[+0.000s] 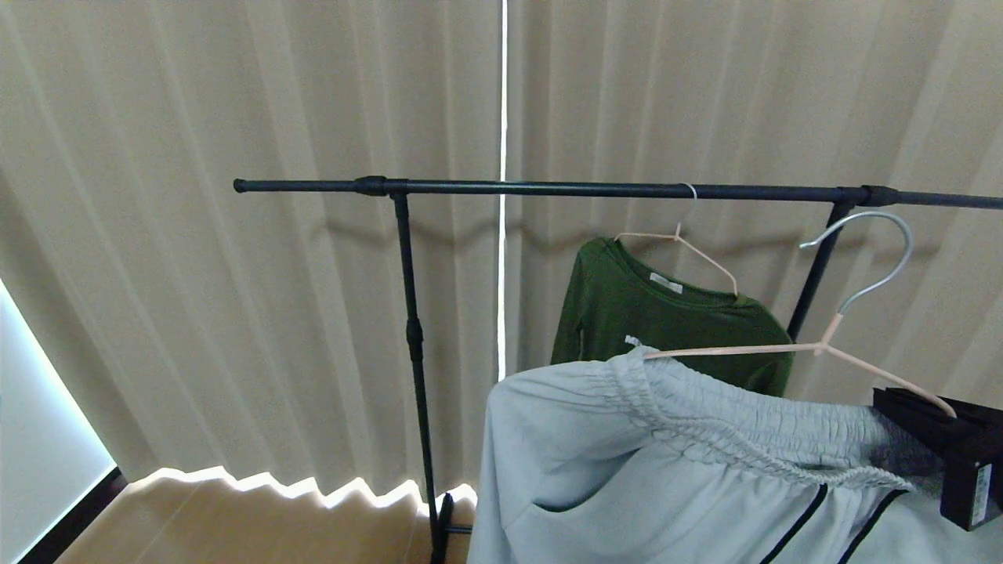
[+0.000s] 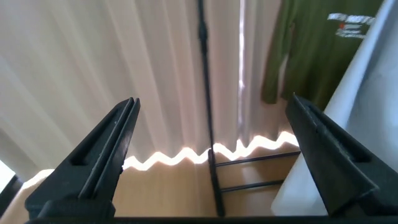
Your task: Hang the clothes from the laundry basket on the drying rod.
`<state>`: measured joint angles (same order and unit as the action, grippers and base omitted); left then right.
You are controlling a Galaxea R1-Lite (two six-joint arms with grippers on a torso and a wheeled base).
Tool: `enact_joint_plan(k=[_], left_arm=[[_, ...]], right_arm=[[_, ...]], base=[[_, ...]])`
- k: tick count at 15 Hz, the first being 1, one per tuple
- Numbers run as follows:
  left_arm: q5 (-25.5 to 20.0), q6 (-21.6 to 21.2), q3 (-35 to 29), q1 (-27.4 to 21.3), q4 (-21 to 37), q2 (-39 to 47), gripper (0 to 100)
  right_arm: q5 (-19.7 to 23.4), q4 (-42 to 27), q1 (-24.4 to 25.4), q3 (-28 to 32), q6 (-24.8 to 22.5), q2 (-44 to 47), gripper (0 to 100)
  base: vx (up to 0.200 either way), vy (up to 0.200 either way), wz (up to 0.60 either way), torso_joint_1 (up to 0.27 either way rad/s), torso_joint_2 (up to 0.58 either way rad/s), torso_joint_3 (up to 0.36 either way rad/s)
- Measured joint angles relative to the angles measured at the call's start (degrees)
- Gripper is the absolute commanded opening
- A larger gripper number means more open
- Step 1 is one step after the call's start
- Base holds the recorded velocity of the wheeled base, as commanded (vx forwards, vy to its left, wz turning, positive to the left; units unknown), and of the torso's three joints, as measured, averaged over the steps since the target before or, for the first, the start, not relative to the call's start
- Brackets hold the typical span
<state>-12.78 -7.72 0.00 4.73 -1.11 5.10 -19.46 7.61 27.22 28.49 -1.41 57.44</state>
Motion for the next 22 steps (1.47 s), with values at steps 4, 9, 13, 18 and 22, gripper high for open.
enact_joint_plan(k=[4, 9, 13, 18, 22], left_arm=[[-0.06, 0.04, 0.0, 0.01, -0.06, 0.05, 100], [-0.06, 0.2, 0.0, 0.0, 0.0, 0.11, 100], [-0.13, 0.09, 0.0, 0.0, 0.1, 0.16, 100], [-0.24, -0.24, 0.0, 0.0, 0.1, 0.17, 100], [-1.67, -1.08, 0.0, -0.02, 0.16, 0.2, 100]], right_arm=[[0.24, 0.54, -1.62, 0.52, 0.02, 1.18, 0], [-0.05, 0.46, -4.77, 2.68, -0.04, 6.53, 0], [-0.06, 1.08, -6.78, 4.17, 0.11, 9.4, 0], [0.09, 1.1, -6.96, 4.23, 0.76, 10.06, 0], [0.16, 1.1, -6.89, 3.6, 1.1, 9.9, 0]], base=[[0.0, 0.0, 0.0, 0.0, 0.0, 0.0], [0.0, 0.0, 0.0, 0.0, 0.0, 0.0], [0.0, 0.0, 0.0, 0.0, 0.0, 0.0], [0.0, 0.0, 0.0, 0.0, 0.0, 0.0], [0.2, 0.0, 0.0, -0.002, 0.0, 0.002]])
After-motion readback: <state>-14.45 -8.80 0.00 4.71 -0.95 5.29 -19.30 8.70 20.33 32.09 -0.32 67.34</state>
